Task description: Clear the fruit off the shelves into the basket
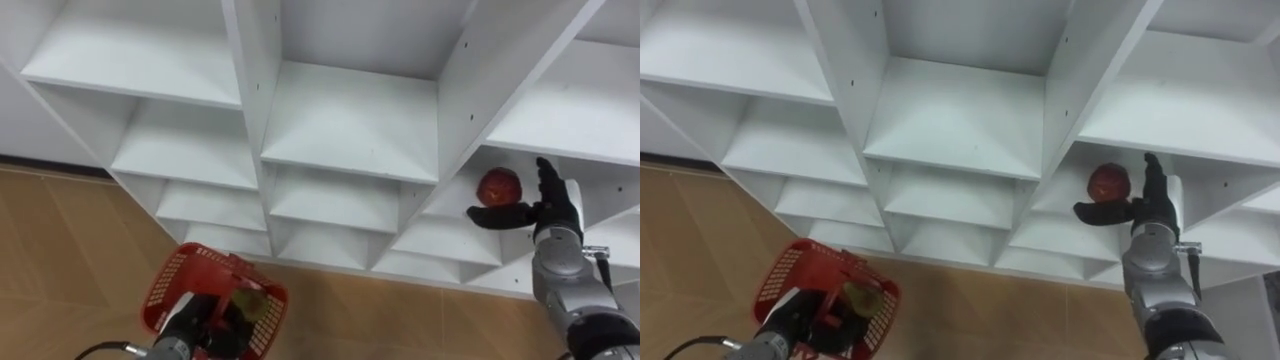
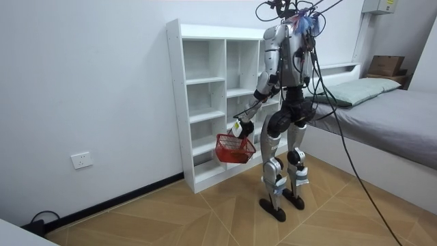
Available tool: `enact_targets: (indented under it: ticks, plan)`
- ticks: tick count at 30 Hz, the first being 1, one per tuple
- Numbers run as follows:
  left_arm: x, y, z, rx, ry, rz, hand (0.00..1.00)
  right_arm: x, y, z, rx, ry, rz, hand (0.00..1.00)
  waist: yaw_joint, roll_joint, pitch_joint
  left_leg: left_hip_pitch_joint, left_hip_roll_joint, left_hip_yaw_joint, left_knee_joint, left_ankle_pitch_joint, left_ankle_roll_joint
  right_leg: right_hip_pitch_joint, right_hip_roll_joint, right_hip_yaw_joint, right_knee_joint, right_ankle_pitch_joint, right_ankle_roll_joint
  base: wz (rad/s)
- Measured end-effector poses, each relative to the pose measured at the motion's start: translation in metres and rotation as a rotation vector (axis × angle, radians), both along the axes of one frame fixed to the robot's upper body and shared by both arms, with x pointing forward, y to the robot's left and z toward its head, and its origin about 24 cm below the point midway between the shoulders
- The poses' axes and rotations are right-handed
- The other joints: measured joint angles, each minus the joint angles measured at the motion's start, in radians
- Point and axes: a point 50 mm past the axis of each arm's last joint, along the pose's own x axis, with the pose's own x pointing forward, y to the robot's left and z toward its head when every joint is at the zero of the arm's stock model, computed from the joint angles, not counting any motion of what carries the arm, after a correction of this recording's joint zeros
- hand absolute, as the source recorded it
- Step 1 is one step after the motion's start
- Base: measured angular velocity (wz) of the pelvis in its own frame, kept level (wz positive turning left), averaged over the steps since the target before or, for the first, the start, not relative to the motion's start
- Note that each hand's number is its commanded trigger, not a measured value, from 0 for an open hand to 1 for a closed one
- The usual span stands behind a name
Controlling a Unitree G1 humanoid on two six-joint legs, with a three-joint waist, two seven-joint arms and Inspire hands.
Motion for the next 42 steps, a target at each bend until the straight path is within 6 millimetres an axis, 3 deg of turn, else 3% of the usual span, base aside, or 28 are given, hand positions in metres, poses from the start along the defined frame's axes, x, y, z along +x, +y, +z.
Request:
enact_targets:
  ticks: [12, 16, 27, 29, 32, 42]
  plan:
    - [0.003, -0.002, 0.001, 0.003, -0.008, -0.006, 1.00, 0.002, -0.001, 0.003, 0.018, -0.026, -0.049, 0.00, 0.000, -0.003, 0.0028, -0.025, -0.001, -0.001, -0.001, 0.001, 0.000, -0.024, -0.001, -0.003, 0.000, 0.000, 0.000, 0.00]
    - [0.006, -0.004, 0.002, -0.002, -0.016, -0.008, 1.00, 0.003, -0.002, 0.004, 0.017, -0.034, -0.061, 0.00, 0.000, -0.004, 0.0089, -0.034, -0.001, -0.001, -0.001, 0.001, 0.000, -0.032, -0.001, -0.003, 0.000, 0.000, 0.000, 0.00]
    - [0.009, -0.016, 0.001, -0.009, -0.015, -0.065, 1.00, 0.011, 0.000, 0.011, 0.037, -0.063, -0.070, 0.00, 0.000, -0.005, 0.0106, -0.048, -0.001, 0.001, -0.006, 0.001, 0.000, -0.055, -0.002, -0.002, 0.003, 0.000, 0.000, -0.02]
    - [0.010, -0.018, 0.001, -0.007, -0.014, -0.080, 1.00, 0.016, 0.002, 0.016, 0.037, -0.078, -0.064, 0.00, 0.001, -0.007, 0.0136, -0.048, 0.000, 0.001, -0.007, 0.002, 0.000, -0.057, -0.002, -0.001, 0.005, 0.000, 0.000, 0.00]
    - [0.018, -0.023, 0.004, -0.003, -0.026, -0.113, 1.00, 0.025, 0.006, 0.024, 0.030, -0.117, -0.047, 0.00, 0.006, -0.018, 0.0279, -0.052, 0.001, 0.003, -0.007, 0.003, -0.001, -0.064, -0.001, 0.003, 0.009, 0.000, 0.000, 0.00]
    - [0.025, -0.030, 0.005, 0.007, -0.028, -0.152, 1.00, 0.022, 0.016, 0.013, -0.013, -0.059, 0.016, 0.00, 0.009, -0.019, 0.0282, -0.054, 0.002, 0.000, -0.007, 0.003, 0.000, -0.076, -0.004, 0.000, 0.033, 0.000, 0.000, 0.00]
